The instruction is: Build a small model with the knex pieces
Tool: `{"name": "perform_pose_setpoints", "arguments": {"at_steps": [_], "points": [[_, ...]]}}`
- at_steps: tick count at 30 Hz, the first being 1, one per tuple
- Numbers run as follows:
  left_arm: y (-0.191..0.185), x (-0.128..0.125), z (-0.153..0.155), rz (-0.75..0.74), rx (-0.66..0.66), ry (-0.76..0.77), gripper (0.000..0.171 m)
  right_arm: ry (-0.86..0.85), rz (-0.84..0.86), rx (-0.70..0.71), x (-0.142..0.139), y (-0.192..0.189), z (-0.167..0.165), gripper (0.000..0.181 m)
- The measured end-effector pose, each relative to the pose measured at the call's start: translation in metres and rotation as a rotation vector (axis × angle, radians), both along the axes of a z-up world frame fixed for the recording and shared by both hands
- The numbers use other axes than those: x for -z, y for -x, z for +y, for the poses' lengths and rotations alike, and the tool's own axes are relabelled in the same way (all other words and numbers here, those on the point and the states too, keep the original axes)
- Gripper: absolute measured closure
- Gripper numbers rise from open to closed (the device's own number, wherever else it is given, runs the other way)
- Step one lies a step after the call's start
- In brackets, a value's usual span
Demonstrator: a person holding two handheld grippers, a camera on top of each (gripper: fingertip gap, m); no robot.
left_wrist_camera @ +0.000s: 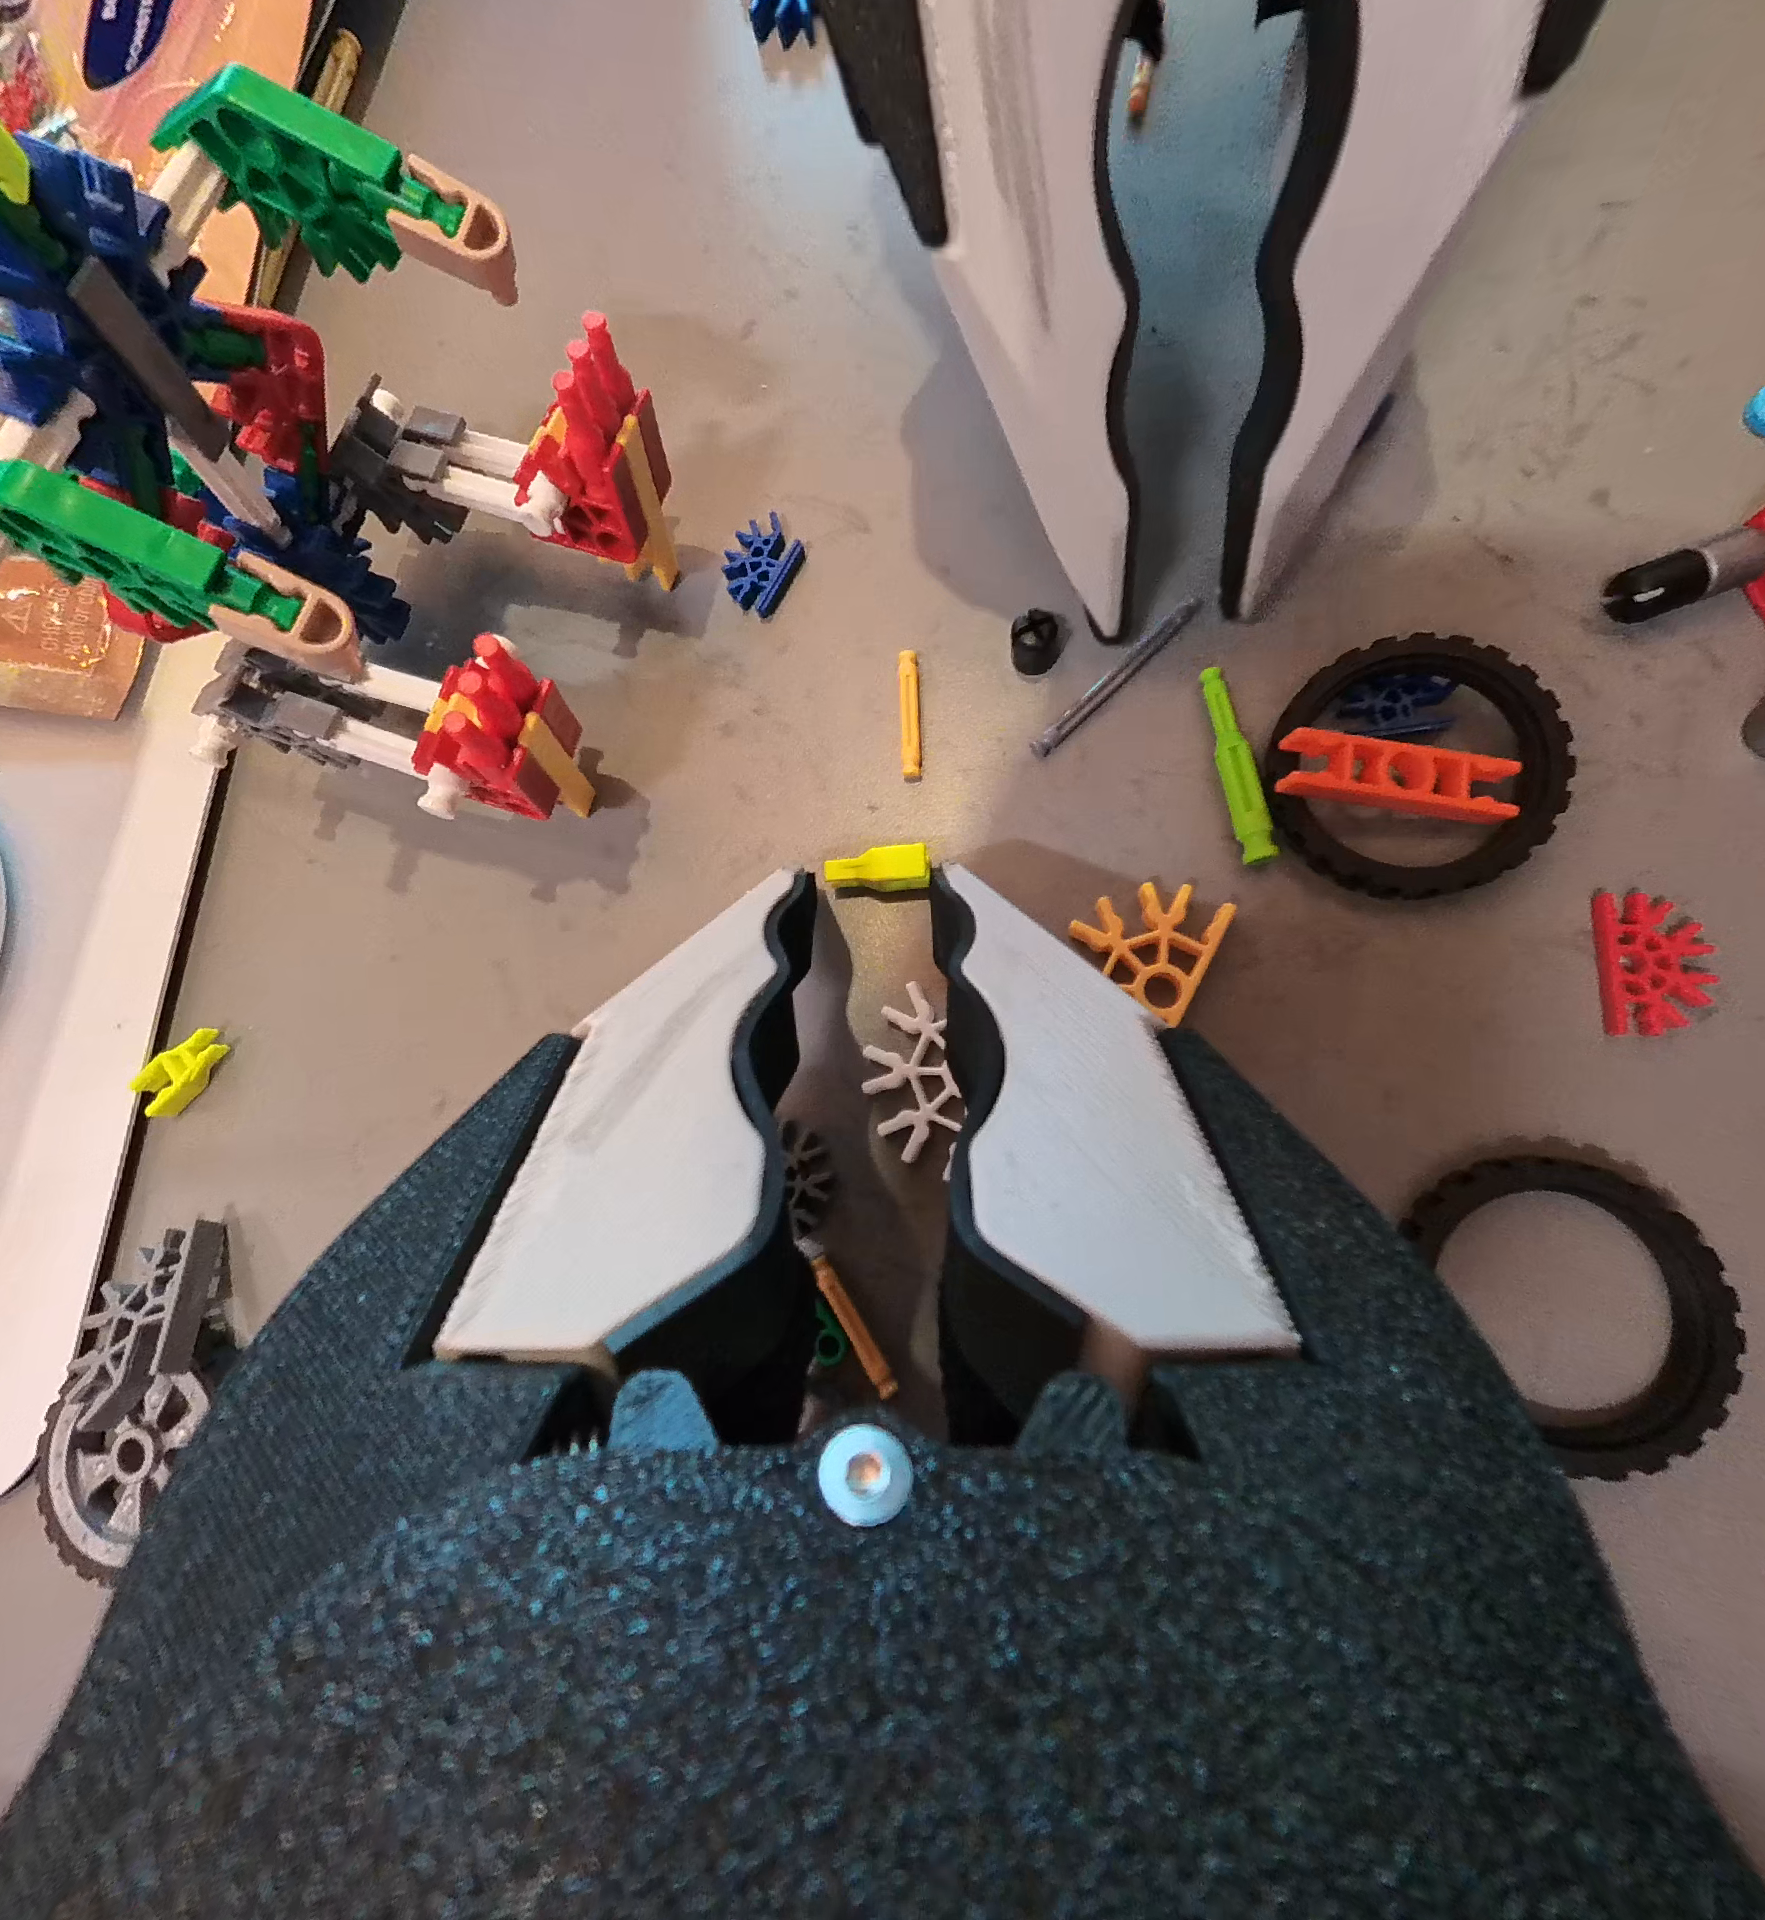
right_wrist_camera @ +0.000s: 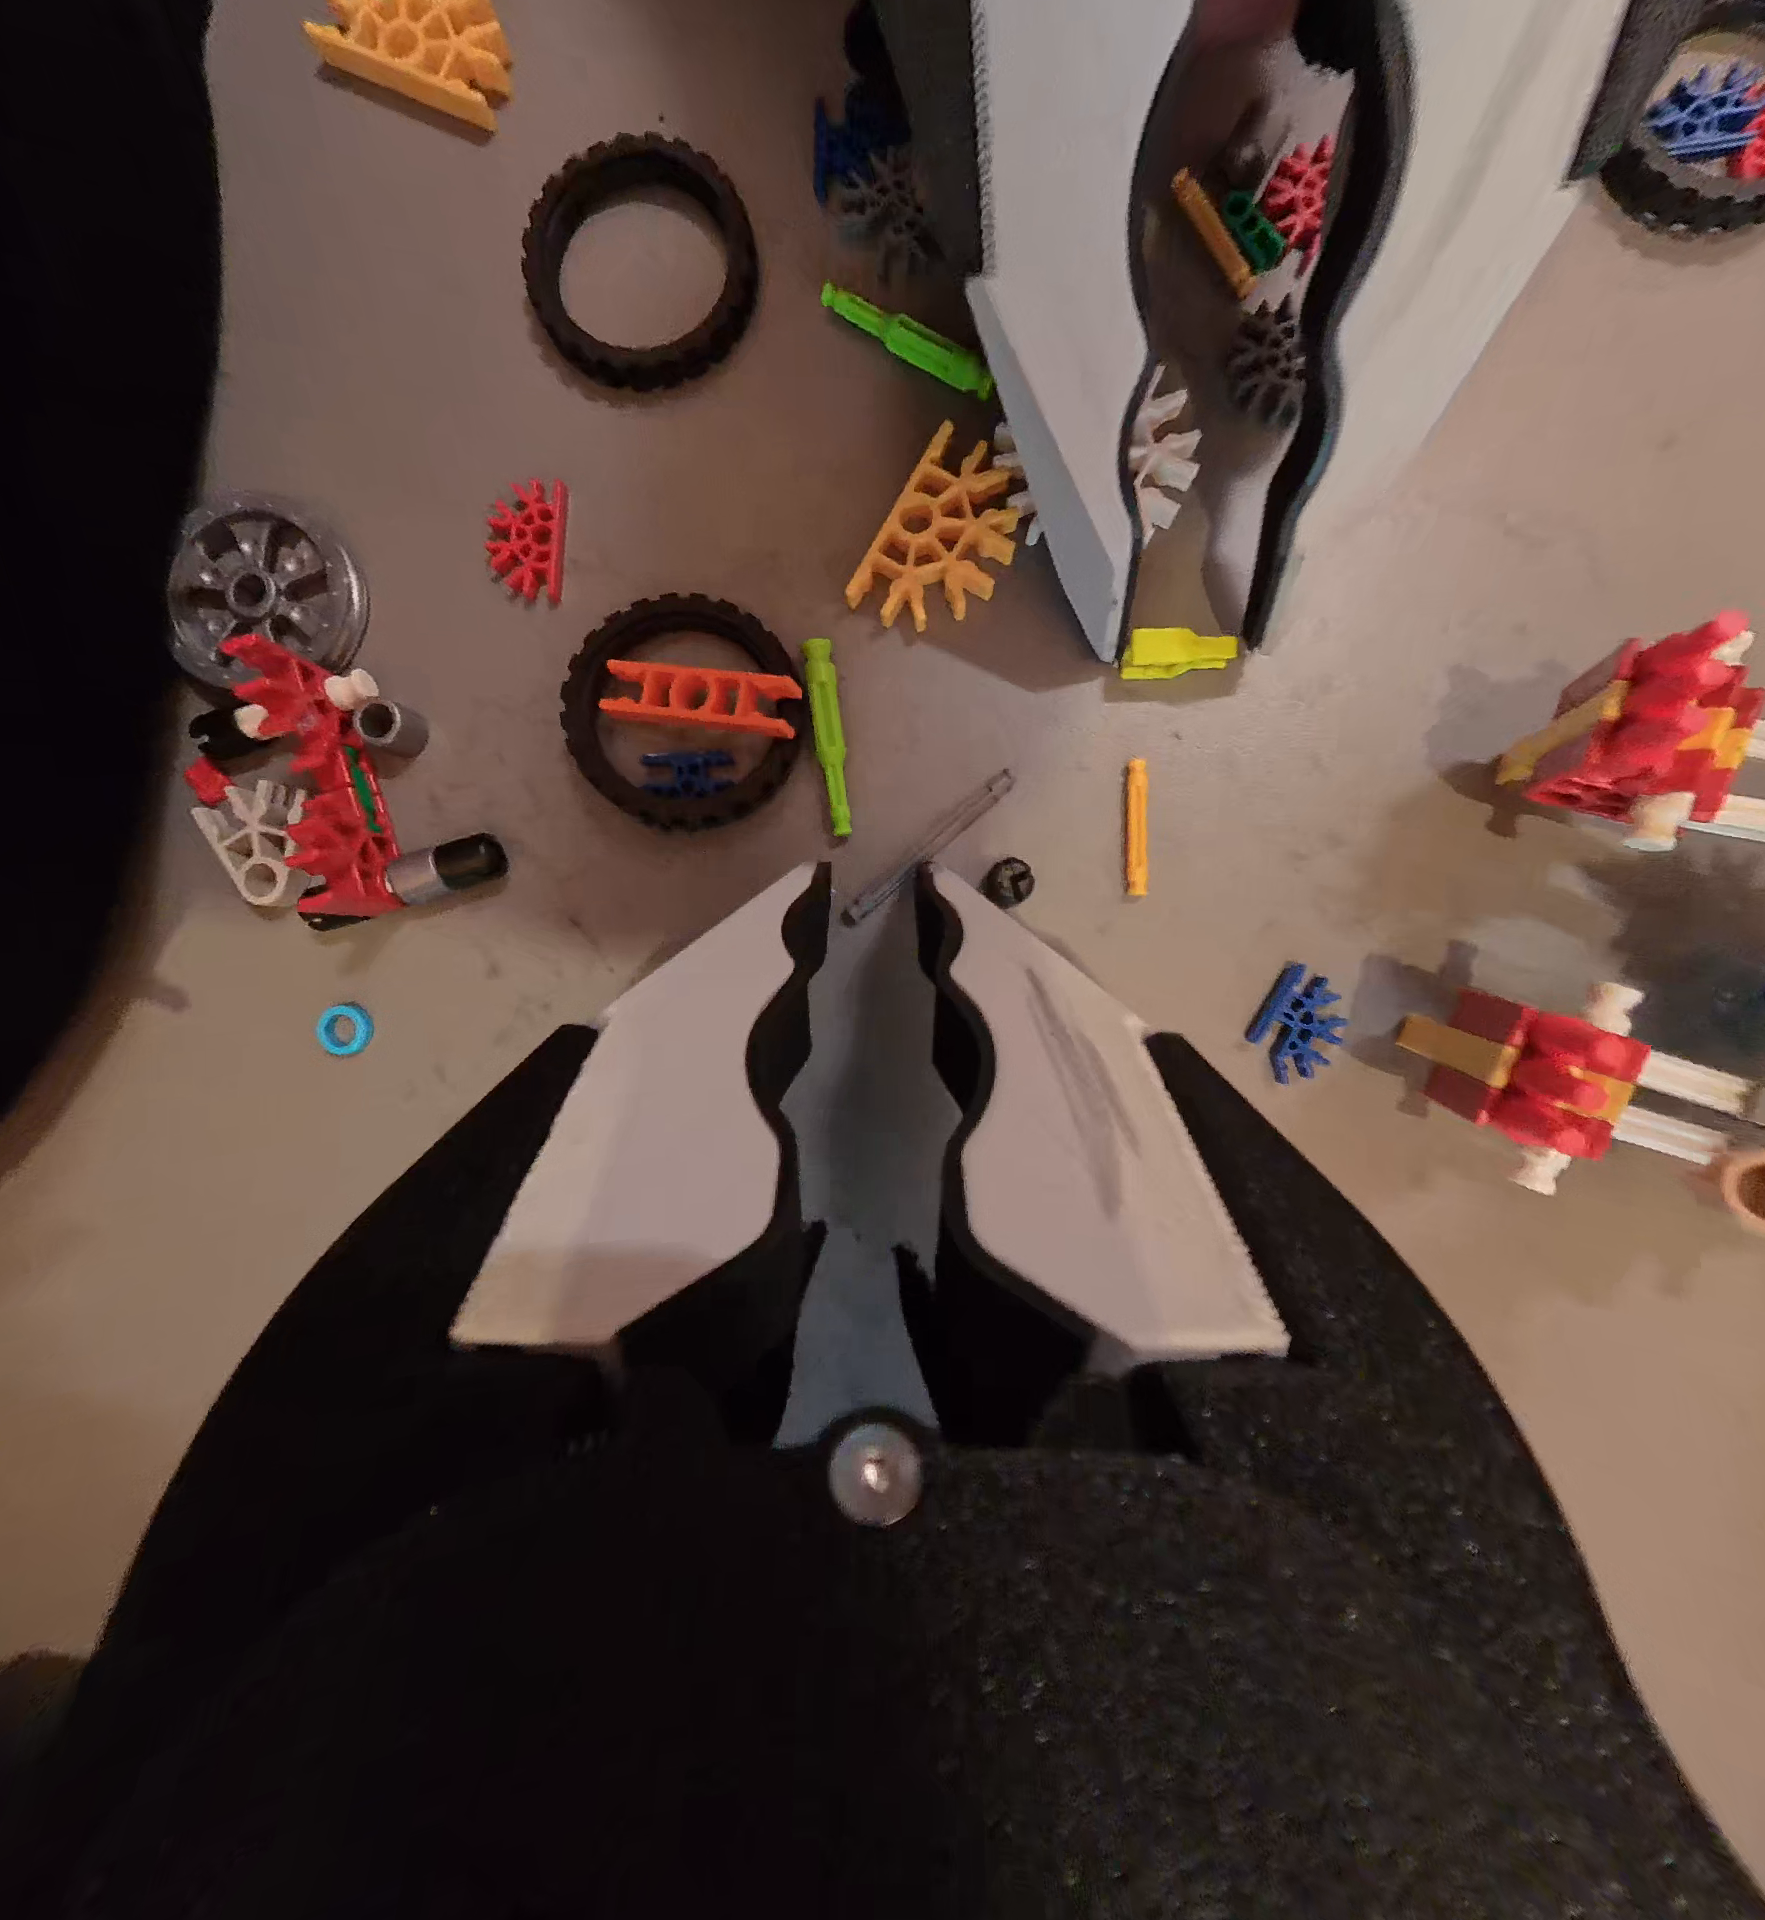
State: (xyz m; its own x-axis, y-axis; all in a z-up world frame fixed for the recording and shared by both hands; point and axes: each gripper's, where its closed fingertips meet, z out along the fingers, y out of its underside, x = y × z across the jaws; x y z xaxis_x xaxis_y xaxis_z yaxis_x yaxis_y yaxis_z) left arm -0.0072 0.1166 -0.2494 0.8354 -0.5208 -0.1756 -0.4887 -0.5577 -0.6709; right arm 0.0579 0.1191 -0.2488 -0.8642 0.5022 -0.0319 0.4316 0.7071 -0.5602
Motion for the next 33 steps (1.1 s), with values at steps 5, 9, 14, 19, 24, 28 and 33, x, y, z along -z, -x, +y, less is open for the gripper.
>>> {"name": "perform_pose_setpoints", "arguments": {"at_steps": [5, 9, 14, 19, 24, 28, 33], "points": [[0.0, 0.0, 0.0, 0.006, -0.001, 0.0, 0.152, -0.038, 0.036, -0.01, 0.003, 0.004, -0.001, 0.18], [0.003, 0.0, -0.001, 0.029, -0.005, 0.002, 0.15, -0.005, 0.063, 0.005, -0.007, 0.012, -0.001, 0.18], [0.011, -0.005, -0.002, 0.041, -0.021, -0.012, 0.146, -0.002, 0.132, 0.051, -0.023, 0.041, 0.009, 0.18], [0.011, -0.014, 0.002, 0.023, -0.029, -0.05, 0.138, -0.035, 0.134, 0.038, -0.018, 0.063, 0.018, 0.18], [0.004, -0.011, 0.003, 0.011, 0.002, -0.045, 0.135, -0.03, 0.128, 0.027, -0.013, 0.072, 0.021, 0.18], [0.01, -0.004, 0.004, 0.056, -0.012, -0.032, 0.136, -0.036, 0.15, 0.014, -0.016, 0.066, 0.016, 0.18], [0.007, -0.005, 0.004, 0.061, -0.005, -0.041, 0.139, -0.033, 0.148, 0.036, -0.011, 0.069, 0.016, 0.18]]}}
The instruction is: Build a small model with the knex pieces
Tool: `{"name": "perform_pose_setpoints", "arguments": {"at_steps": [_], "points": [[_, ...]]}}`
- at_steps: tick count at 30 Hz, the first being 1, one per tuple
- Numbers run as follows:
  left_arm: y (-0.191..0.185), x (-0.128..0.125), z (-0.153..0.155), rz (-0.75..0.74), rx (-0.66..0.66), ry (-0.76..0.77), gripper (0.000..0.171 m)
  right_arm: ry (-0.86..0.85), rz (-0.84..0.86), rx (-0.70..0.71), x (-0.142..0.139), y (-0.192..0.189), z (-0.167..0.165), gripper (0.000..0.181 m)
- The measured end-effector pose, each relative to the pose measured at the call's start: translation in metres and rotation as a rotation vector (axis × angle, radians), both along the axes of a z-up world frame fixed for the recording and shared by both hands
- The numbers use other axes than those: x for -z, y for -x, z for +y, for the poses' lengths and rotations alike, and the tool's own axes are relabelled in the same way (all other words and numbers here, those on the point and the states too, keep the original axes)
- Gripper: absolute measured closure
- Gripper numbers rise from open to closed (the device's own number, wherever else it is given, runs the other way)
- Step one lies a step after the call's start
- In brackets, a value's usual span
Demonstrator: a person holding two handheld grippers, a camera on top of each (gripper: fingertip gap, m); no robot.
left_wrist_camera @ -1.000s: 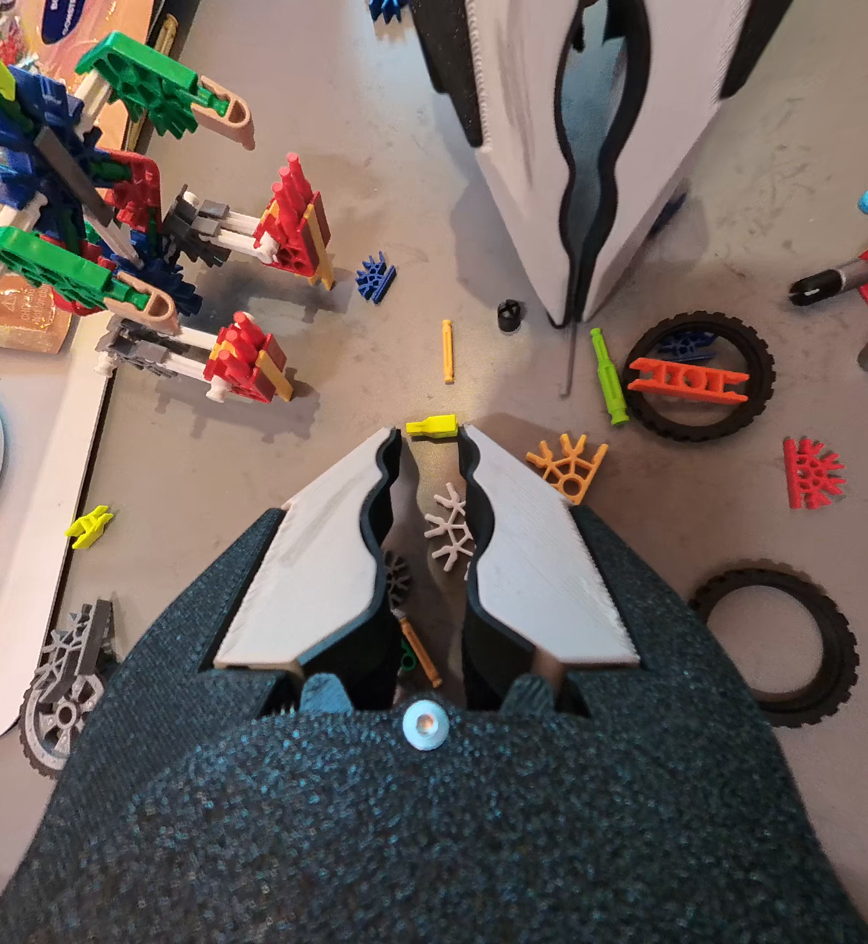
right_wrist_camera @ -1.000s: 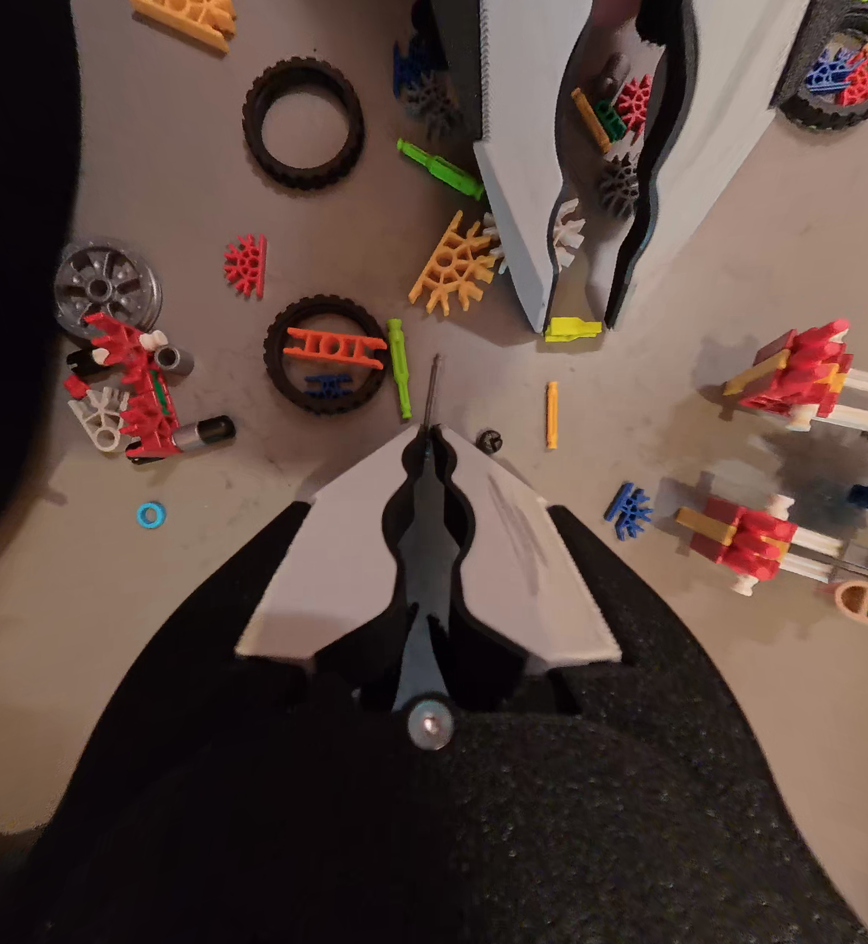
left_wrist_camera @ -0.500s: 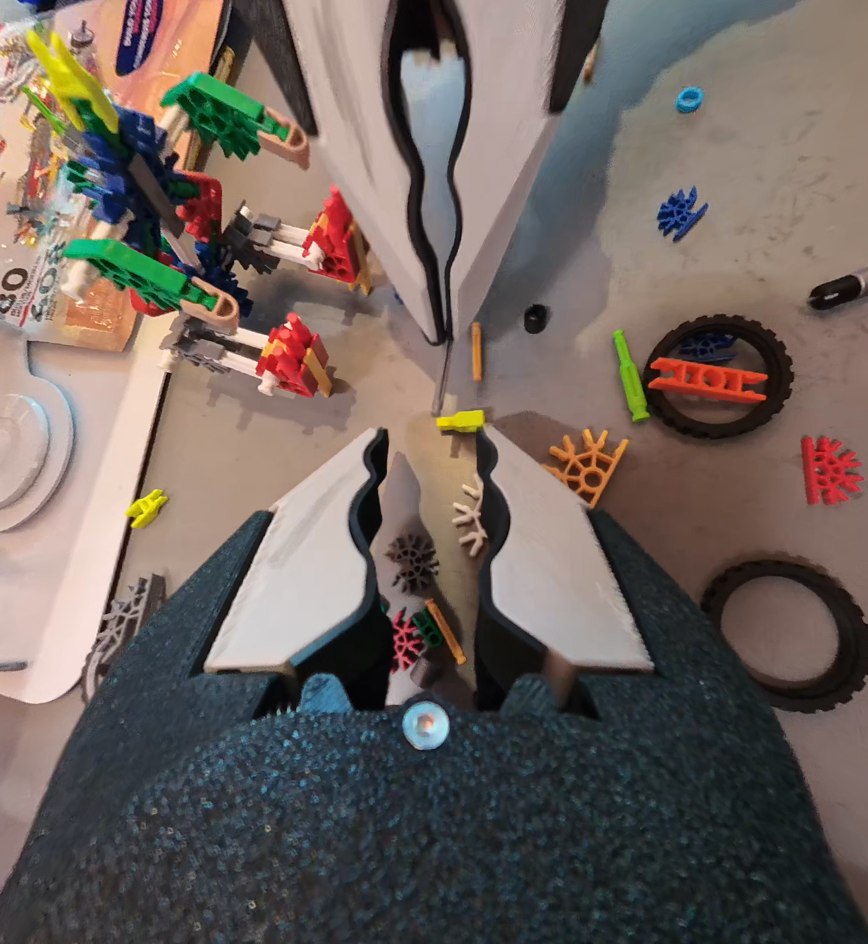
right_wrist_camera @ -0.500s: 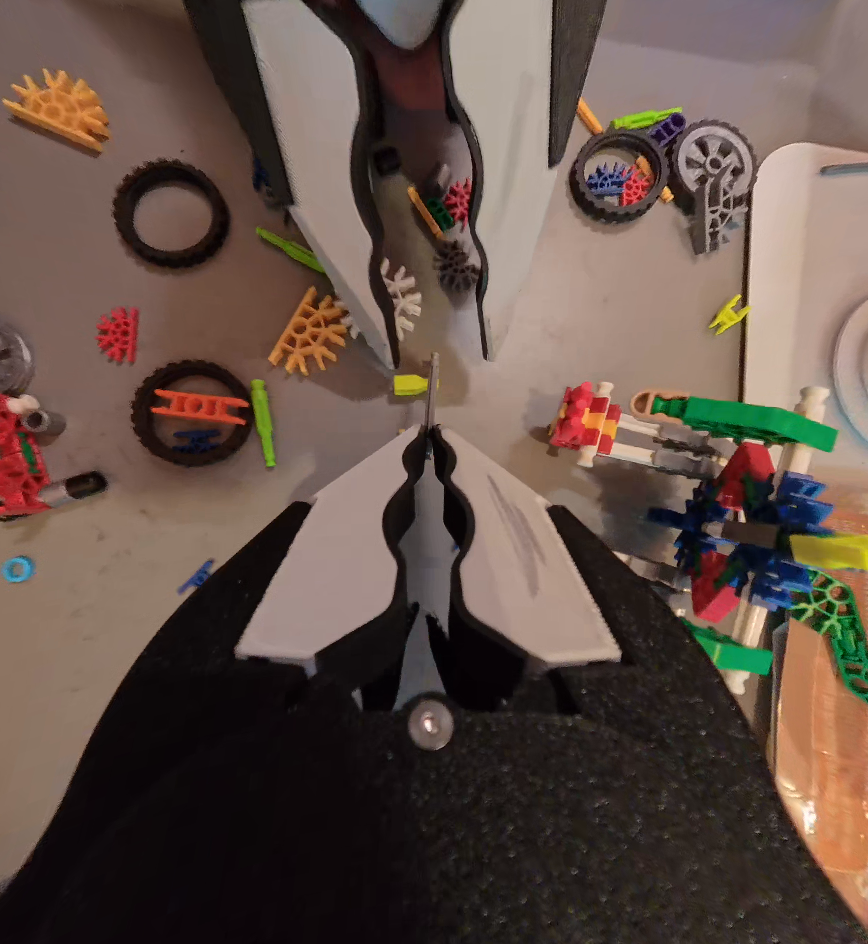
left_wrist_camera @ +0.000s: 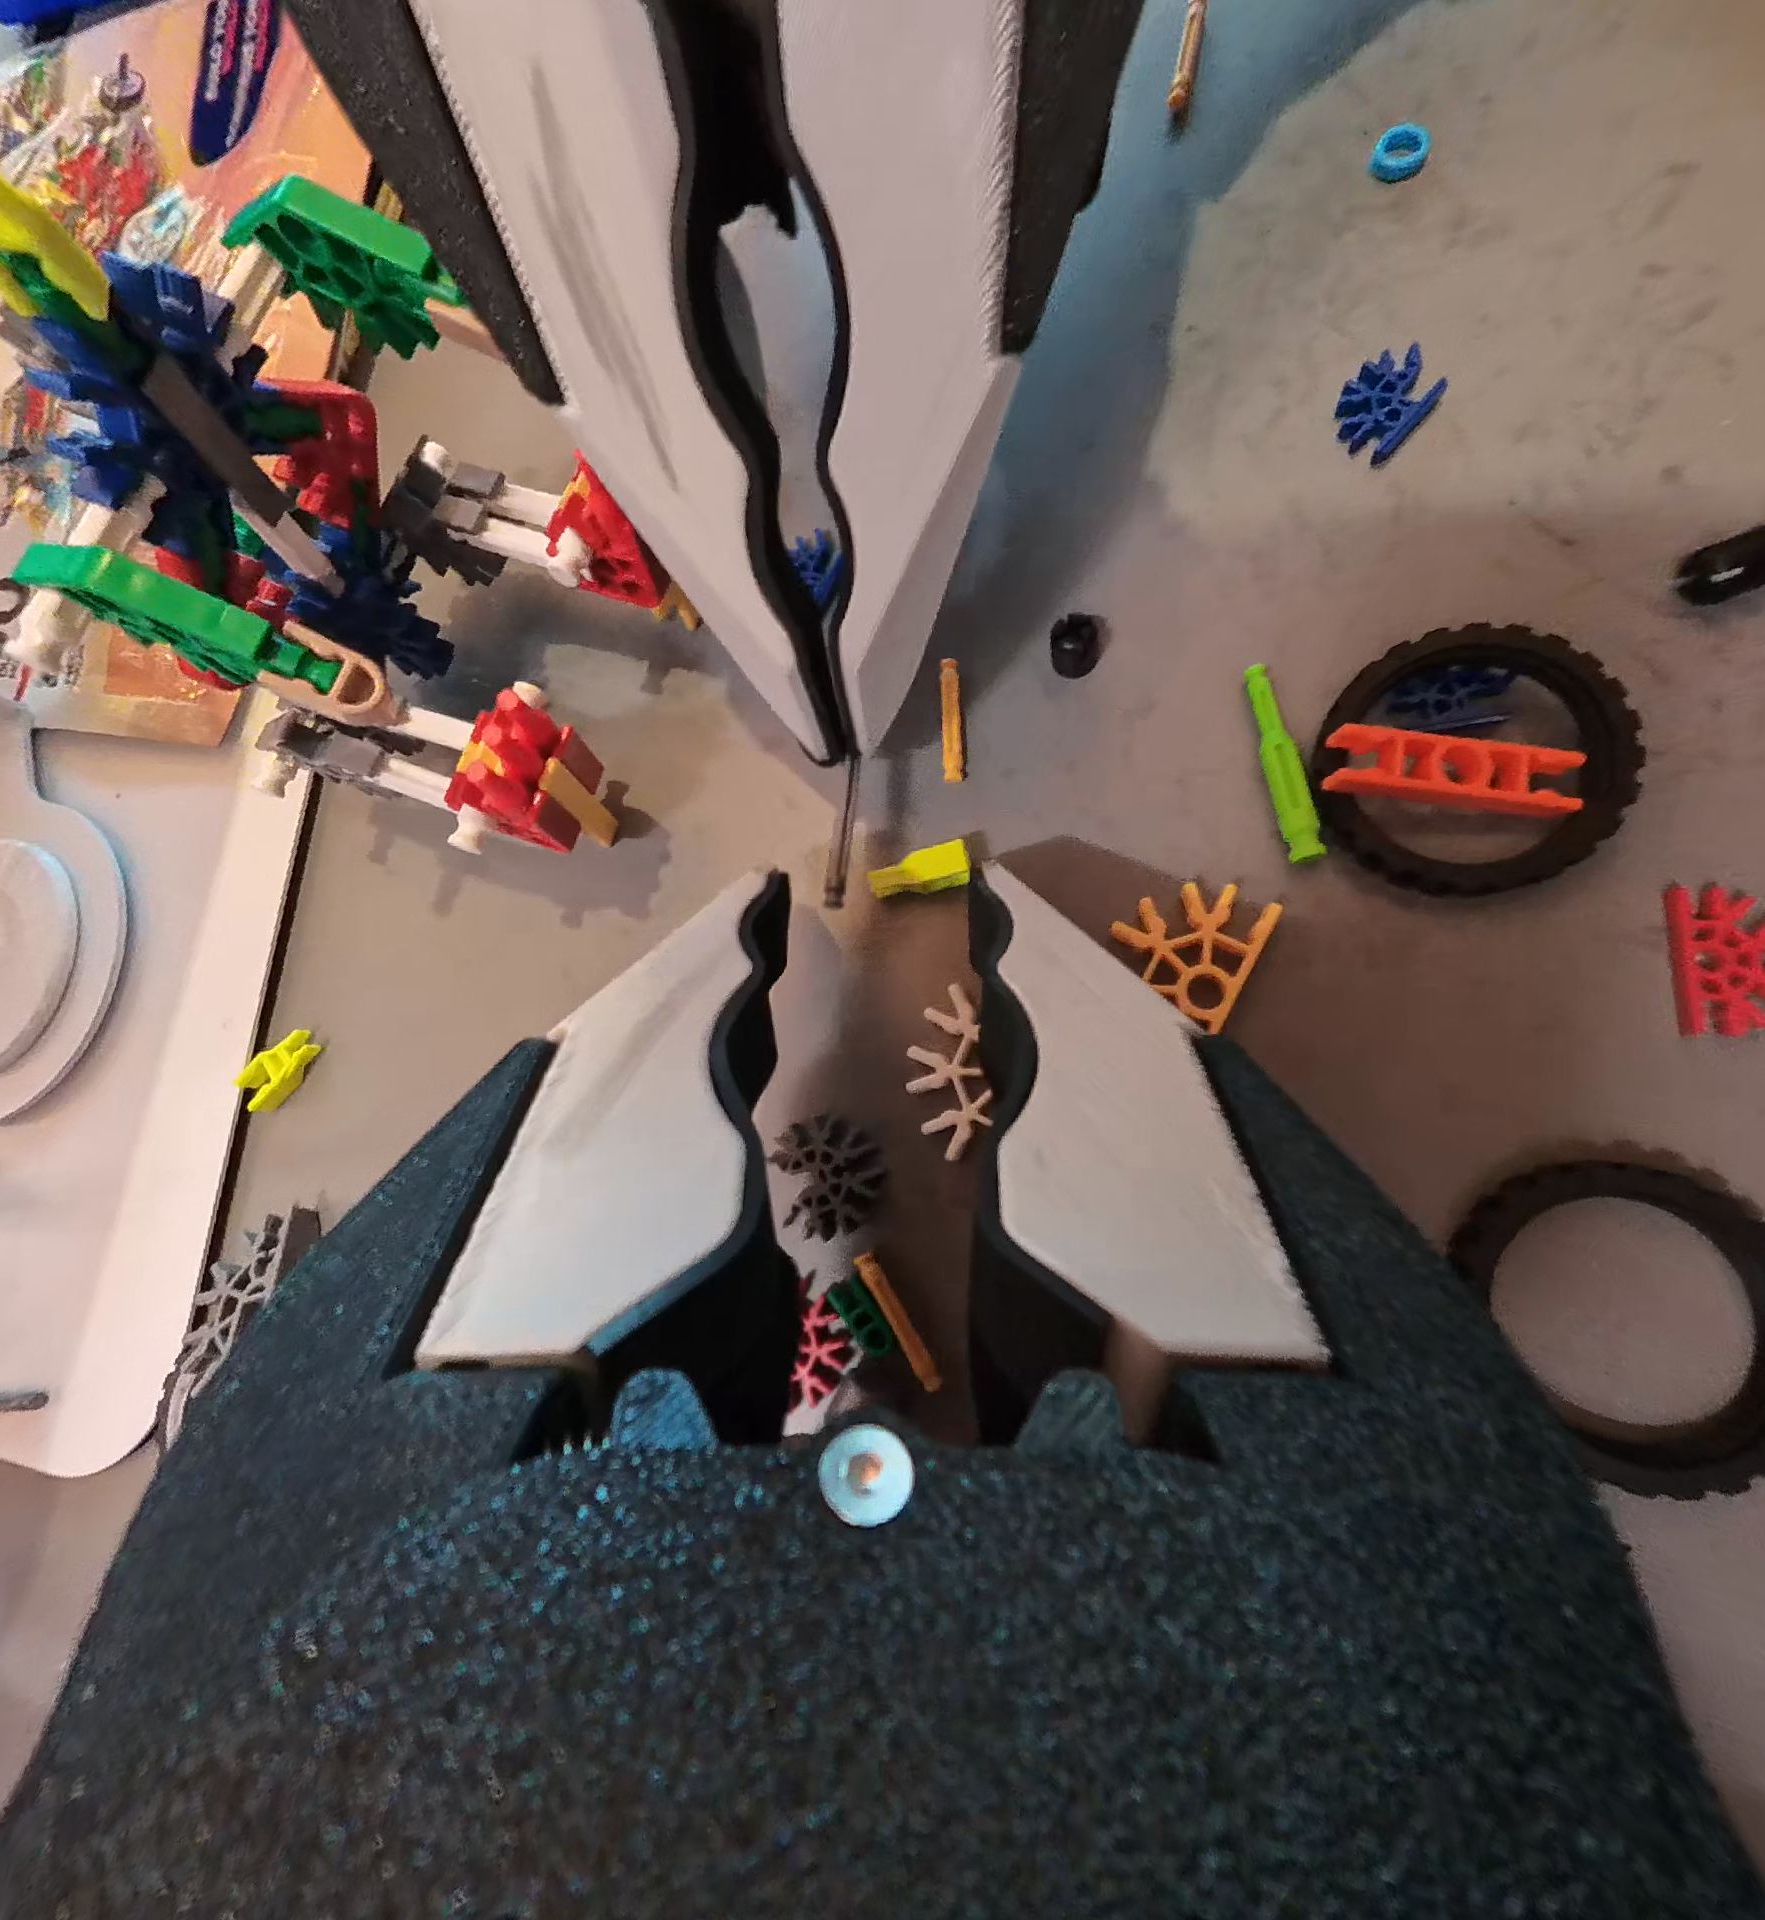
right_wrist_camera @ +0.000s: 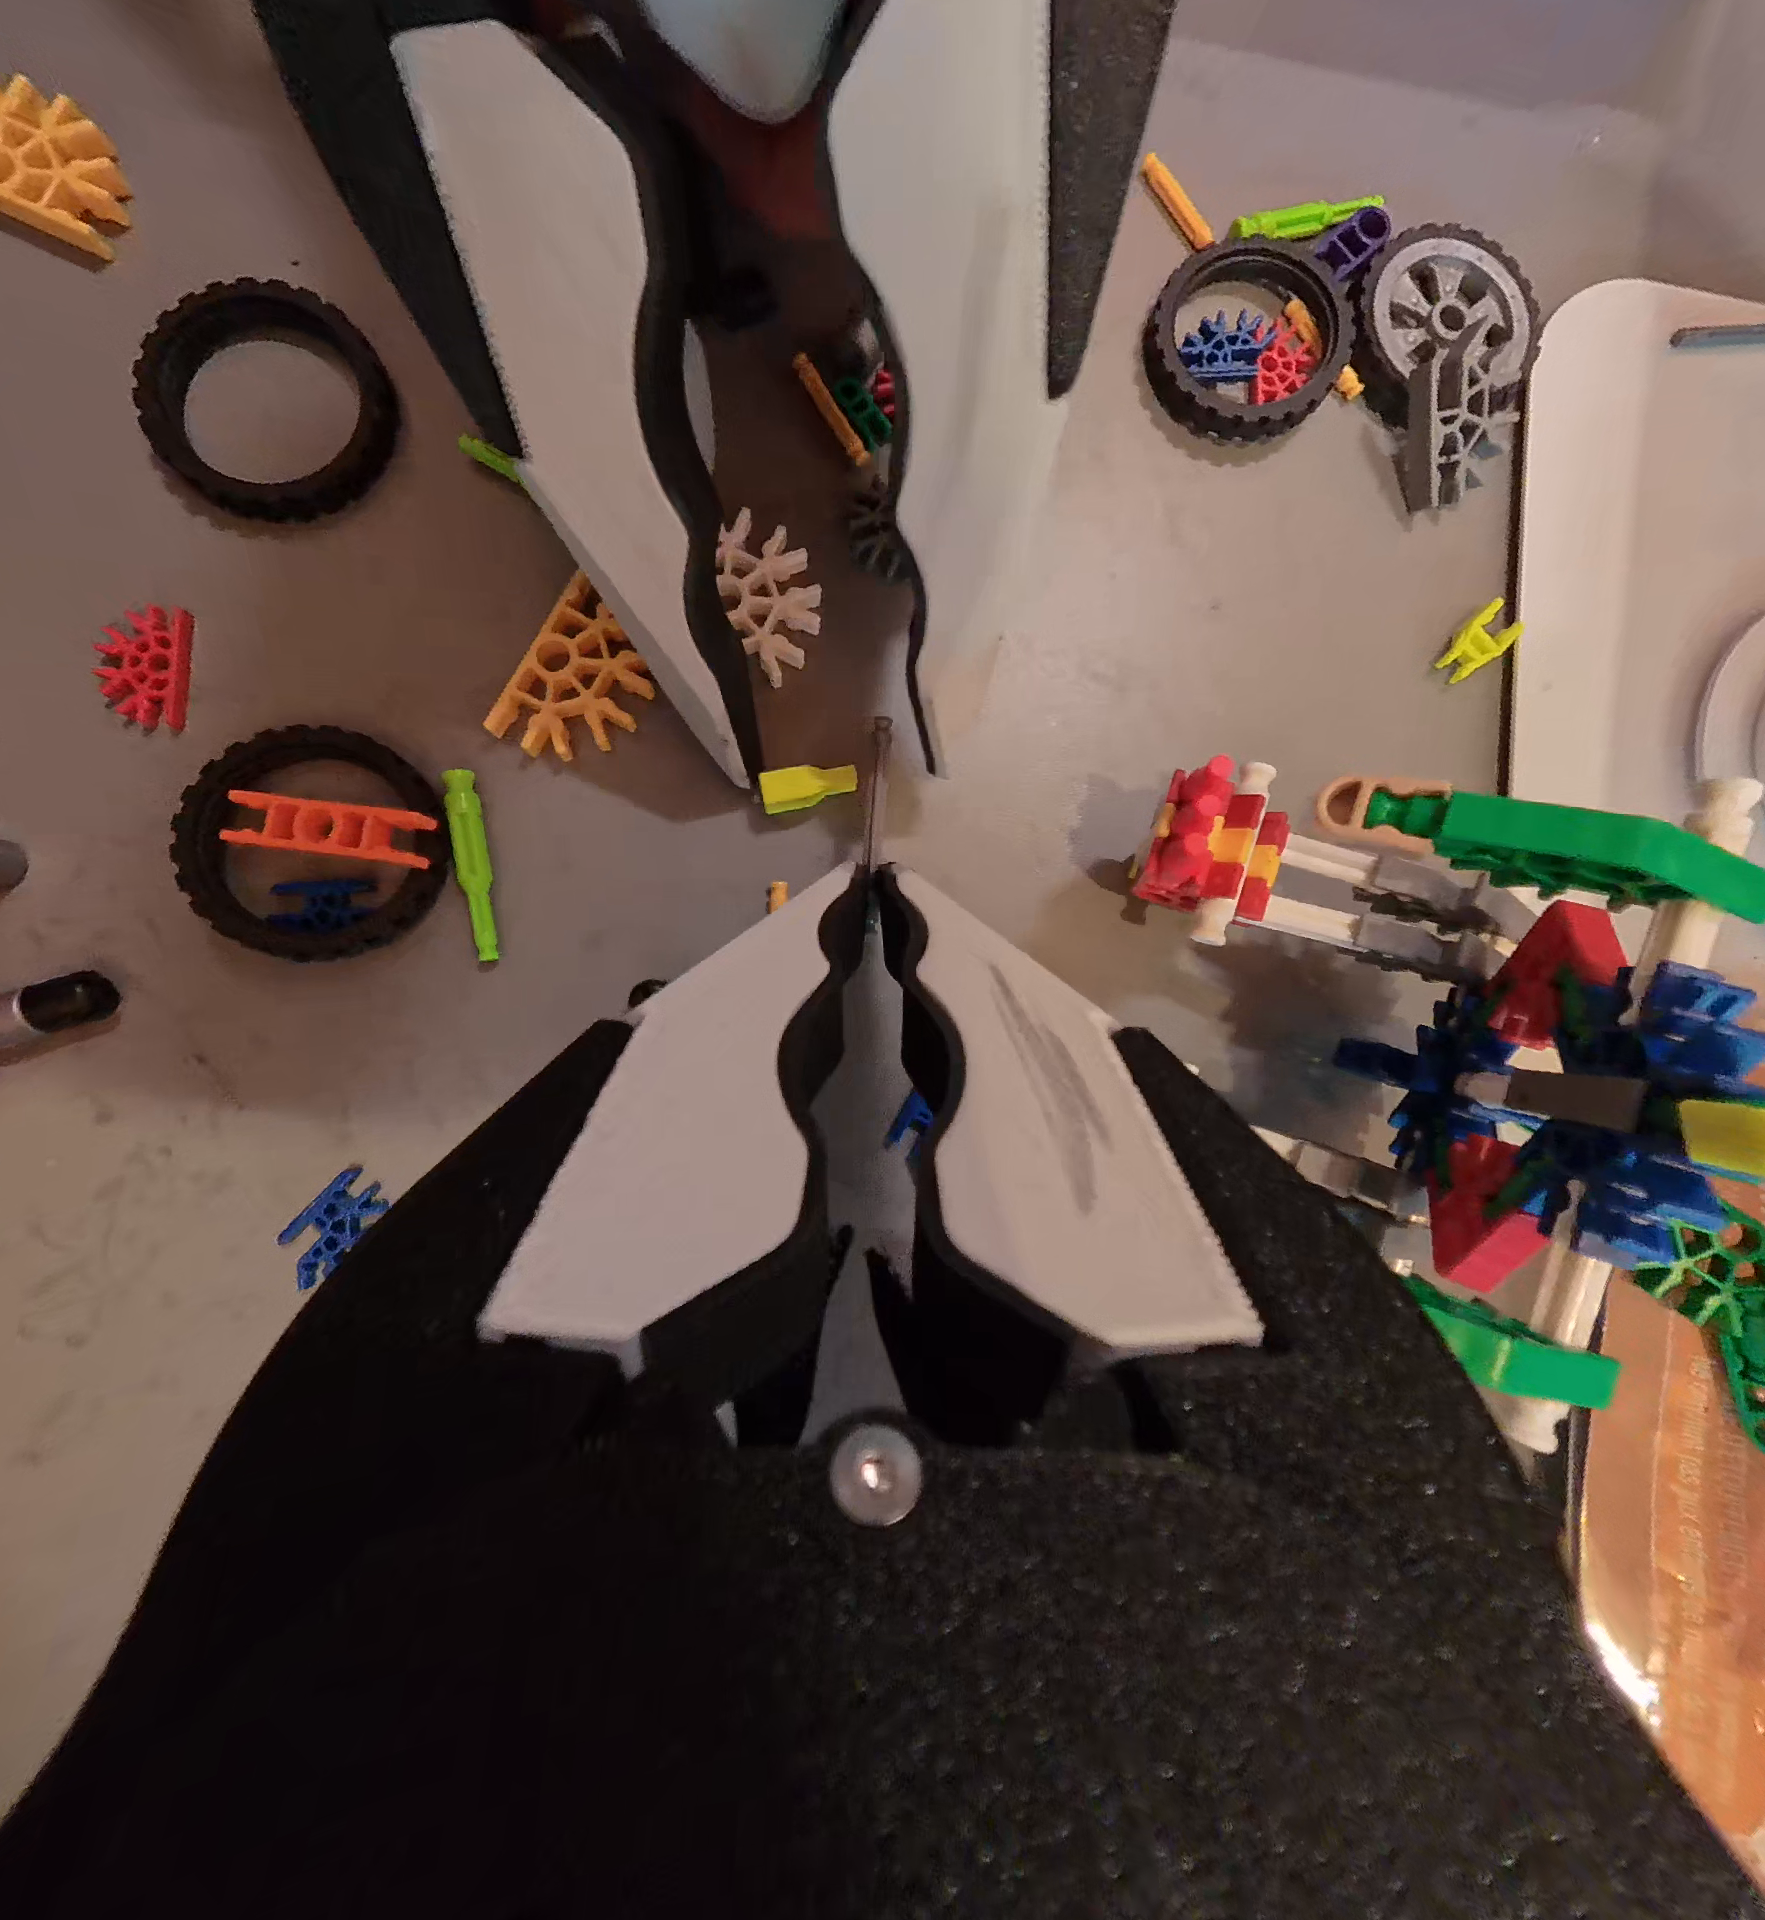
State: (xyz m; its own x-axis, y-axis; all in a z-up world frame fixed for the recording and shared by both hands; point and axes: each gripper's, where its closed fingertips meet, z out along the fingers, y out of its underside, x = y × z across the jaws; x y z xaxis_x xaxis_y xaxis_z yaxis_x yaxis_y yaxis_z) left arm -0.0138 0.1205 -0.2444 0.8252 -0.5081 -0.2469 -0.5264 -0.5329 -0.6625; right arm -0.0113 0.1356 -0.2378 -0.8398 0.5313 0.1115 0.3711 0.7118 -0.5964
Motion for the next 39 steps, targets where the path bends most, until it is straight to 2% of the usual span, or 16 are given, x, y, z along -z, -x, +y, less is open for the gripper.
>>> {"name": "perform_pose_setpoints", "arguments": {"at_steps": [12, 30, 35, 39], "points": [[0.0, 0.003, -0.001, 0.017, -0.019, 0.019, 0.141, -0.011, 0.004, -0.001, 0.008, 0.005, -0.008, 0.18], [0.006, 0.005, -0.003, 0.084, -0.046, 0.039, 0.164, -0.011, 0.011, -0.039, 0.012, 0.005, -0.013, 0.18], [0.005, 0.005, -0.006, 0.059, -0.048, 0.055, 0.162, -0.008, 0.008, -0.044, 0.013, 0.005, -0.013, 0.18], [0.001, 0.002, -0.01, -0.009, -0.039, 0.065, 0.152, -0.003, 0.006, -0.045, 0.013, 0.005, -0.013, 0.18]]}}
